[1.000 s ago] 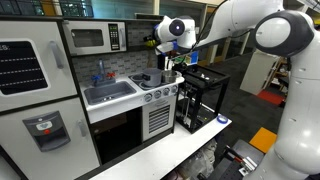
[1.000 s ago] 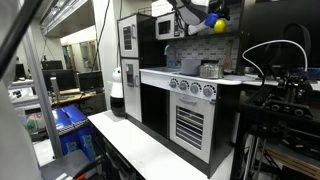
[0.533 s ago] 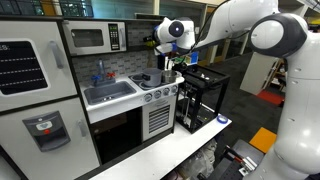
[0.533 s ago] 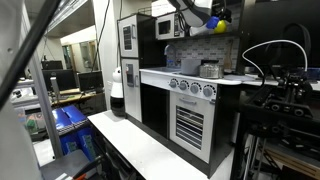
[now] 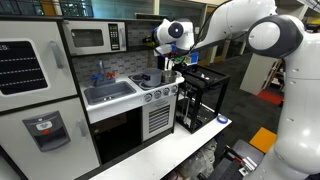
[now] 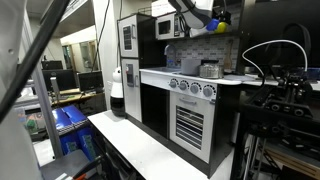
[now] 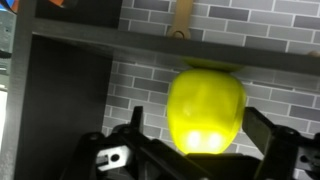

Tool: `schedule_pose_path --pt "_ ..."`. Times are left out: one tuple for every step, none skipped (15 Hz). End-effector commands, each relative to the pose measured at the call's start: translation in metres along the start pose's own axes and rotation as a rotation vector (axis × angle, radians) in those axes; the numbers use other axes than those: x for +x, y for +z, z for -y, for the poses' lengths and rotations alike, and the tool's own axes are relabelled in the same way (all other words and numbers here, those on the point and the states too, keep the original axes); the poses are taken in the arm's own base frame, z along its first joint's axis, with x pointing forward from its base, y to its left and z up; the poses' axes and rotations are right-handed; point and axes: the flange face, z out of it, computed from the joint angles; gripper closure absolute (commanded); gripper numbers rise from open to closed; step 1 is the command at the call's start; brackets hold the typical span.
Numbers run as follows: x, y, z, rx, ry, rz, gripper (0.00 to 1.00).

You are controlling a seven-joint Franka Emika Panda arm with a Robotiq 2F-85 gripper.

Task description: Take the yellow object from the shelf and place it in the silver pot at the left

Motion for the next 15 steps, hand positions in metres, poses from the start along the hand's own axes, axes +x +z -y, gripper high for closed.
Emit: schedule_pose_path --pt "0.004 0.004 -0.002 0.027 -0.005 -0.027 0.00" --pt "0.005 0.004 -0.002 0.029 -0.006 -0.030 0.03" --pt "0.006 0.003 -0.002 0.031 -0.006 -0.033 0.27" --pt "0.007 0.002 -0.002 0.035 -0.009 -0.037 0.28" --pt "0.009 0.000 -0.003 0.038 -0.011 -0.041 0.29" --pt "0.010 -0.001 -0.003 0.043 -0.012 -0.045 0.36" --pt "0.012 -0.002 -0.003 0.045 -0.013 -0.048 0.44" --pt "0.012 -0.003 -0.004 0.047 -0.012 -0.050 0.50" --pt "0.013 -0.003 -0.004 0.049 -0.011 -0.052 0.58" --pt "0.013 -0.004 -0.005 0.049 -0.009 -0.053 0.64" --pt "0.013 -0.005 -0.006 0.049 -0.008 -0.054 0.69" --pt "0.012 -0.005 -0.007 0.048 -0.005 -0.053 0.69" --pt "0.011 -0.005 -0.007 0.048 -0.001 -0.052 0.69" --pt "0.010 -0.006 -0.008 0.047 0.003 -0.051 0.69" --pt "0.010 -0.006 -0.008 0.047 0.006 -0.051 0.69"
